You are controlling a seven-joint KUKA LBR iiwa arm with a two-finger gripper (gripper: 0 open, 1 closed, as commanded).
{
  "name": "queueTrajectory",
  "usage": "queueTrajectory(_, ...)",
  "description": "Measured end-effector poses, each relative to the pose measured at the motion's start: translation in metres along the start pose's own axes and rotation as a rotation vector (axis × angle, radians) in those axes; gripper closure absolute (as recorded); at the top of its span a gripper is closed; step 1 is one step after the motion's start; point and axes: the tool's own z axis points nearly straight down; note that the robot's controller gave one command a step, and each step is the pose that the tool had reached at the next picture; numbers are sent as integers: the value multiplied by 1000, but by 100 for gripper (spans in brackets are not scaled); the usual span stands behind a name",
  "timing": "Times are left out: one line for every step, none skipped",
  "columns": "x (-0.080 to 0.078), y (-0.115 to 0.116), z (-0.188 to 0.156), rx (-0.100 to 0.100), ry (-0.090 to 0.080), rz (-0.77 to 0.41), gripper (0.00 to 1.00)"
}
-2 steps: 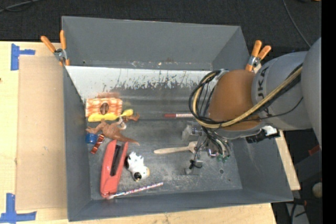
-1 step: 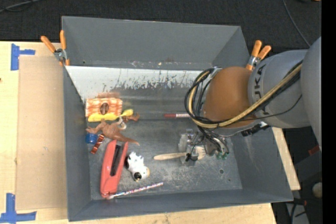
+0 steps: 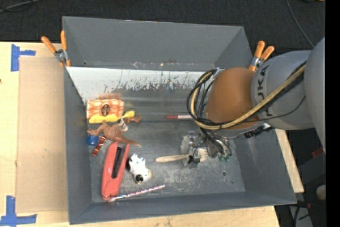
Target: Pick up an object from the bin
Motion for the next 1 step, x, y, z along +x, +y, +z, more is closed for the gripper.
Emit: queueTrajectory(0,0,-1,0,1,0,100)
